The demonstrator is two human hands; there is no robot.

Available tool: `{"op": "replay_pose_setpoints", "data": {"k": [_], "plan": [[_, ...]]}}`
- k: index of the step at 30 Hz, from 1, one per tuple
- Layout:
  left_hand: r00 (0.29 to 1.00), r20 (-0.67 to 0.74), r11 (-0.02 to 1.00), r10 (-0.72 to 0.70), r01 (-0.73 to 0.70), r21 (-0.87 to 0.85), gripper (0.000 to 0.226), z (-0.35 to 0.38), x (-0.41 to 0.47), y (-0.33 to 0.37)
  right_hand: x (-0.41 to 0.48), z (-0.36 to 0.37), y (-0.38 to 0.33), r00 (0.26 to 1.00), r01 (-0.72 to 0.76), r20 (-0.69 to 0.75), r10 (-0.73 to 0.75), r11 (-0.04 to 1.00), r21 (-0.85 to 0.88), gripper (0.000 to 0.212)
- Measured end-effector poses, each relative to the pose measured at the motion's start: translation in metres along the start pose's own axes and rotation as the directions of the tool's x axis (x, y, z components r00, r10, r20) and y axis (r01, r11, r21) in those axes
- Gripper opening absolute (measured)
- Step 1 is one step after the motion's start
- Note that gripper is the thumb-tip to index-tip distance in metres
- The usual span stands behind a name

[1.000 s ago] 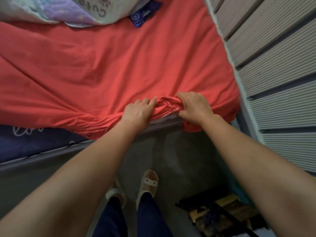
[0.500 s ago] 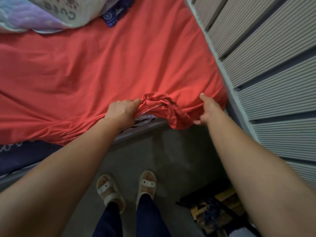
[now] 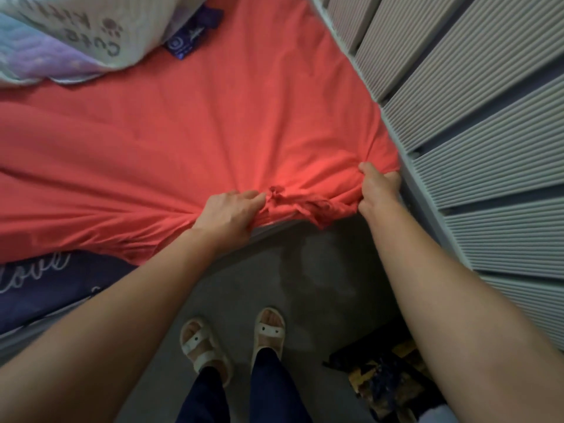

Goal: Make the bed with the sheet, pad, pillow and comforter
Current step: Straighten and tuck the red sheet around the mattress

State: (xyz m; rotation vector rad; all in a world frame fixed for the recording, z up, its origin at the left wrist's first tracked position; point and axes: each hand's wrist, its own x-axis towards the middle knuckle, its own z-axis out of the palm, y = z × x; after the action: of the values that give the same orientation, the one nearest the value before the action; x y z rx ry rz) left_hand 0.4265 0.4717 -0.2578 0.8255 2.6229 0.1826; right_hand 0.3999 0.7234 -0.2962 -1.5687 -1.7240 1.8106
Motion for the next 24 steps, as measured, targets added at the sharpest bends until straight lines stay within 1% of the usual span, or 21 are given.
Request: {"op": "replay_pose_setpoints", "data": {"k": [3, 4, 6, 8, 10, 12, 13, 14, 15, 17, 18, 20, 22, 23, 24], "plan": [[0.981, 0.191, 0.999, -0.019, 0.013, 0.031, 0.050, 0.008, 0.006, 0.002, 0.008, -0.010, 0.013, 0.998, -0.032, 0.042, 0.039, 0.986, -0.164, 0.053], [0.968, 0.251, 0.999, -0.025, 0.019, 0.025, 0.051, 0.013, 0.007, 0.001, 0.011, -0.012, 0.016, 0.997, -0.047, 0.058, 0.060, 0.977, -0.209, 0.057], [0.955, 0.294, 1.000, -0.022, 0.020, 0.010, 0.048, 0.023, 0.006, 0.002, 0.016, -0.021, 0.018, 0.996, -0.072, 0.034, 0.087, 0.947, -0.314, 0.058], [0.963, 0.270, 1.000, -0.013, 0.018, -0.017, 0.044, 0.028, 0.005, 0.006, 0.023, -0.033, 0.017, 0.997, -0.071, -0.019, 0.068, 0.930, -0.361, 0.059], [0.972, 0.236, 0.998, 0.008, 0.006, -0.059, 0.043, 0.029, 0.005, 0.011, 0.028, -0.041, 0.014, 0.994, 0.005, -0.094, -0.047, 0.914, -0.405, 0.048], [0.973, 0.228, 0.997, 0.031, -0.014, -0.076, 0.044, 0.026, 0.008, 0.014, 0.029, -0.047, 0.007, 0.965, 0.086, -0.183, -0.188, 0.886, -0.456, 0.029], [0.973, 0.229, 0.996, 0.039, -0.021, -0.081, 0.043, 0.023, 0.009, 0.014, 0.027, -0.051, 0.003, 0.950, 0.107, -0.214, -0.226, 0.883, -0.458, 0.020], [0.971, 0.236, 0.996, 0.046, -0.026, -0.084, 0.042, 0.021, 0.011, 0.015, 0.027, -0.054, 0.003, 0.943, 0.112, -0.225, -0.244, 0.872, -0.476, 0.015], [0.967, 0.247, 0.996, 0.056, -0.037, -0.082, 0.040, 0.019, 0.012, 0.016, 0.028, -0.058, 0.004, 0.943, 0.096, -0.226, -0.244, 0.851, -0.517, 0.016], [0.957, 0.282, 0.996, 0.072, -0.056, -0.065, 0.040, 0.018, 0.012, 0.017, 0.031, -0.062, 0.006, 0.961, 0.036, -0.193, -0.201, 0.777, -0.628, 0.030], [0.951, 0.298, 0.996, 0.079, -0.063, -0.065, 0.042, 0.020, 0.012, 0.017, 0.033, -0.063, 0.005, 0.971, 0.005, -0.168, -0.167, 0.724, -0.690, 0.037], [0.943, 0.321, 0.994, 0.087, -0.058, -0.098, 0.056, 0.026, 0.012, 0.013, 0.035, -0.065, 0.001, 0.988, -0.016, -0.104, -0.113, 0.600, -0.800, 0.047], [0.938, 0.334, 0.987, 0.095, -0.045, -0.155, 0.077, 0.032, 0.011, 0.010, 0.035, -0.069, 0.000, 0.992, 0.020, -0.043, -0.118, 0.483, -0.876, 0.050], [0.941, 0.325, 0.983, 0.099, -0.043, -0.177, 0.082, 0.034, 0.012, 0.009, 0.034, -0.070, 0.001, 0.989, 0.055, -0.010, -0.150, 0.423, -0.905, 0.052], [0.947, 0.304, 0.981, 0.102, -0.044, -0.190, 0.081, 0.035, 0.013, 0.009, 0.032, -0.070, 0.002, 0.979, 0.103, 0.031, -0.201, 0.362, -0.926, 0.055]]}}
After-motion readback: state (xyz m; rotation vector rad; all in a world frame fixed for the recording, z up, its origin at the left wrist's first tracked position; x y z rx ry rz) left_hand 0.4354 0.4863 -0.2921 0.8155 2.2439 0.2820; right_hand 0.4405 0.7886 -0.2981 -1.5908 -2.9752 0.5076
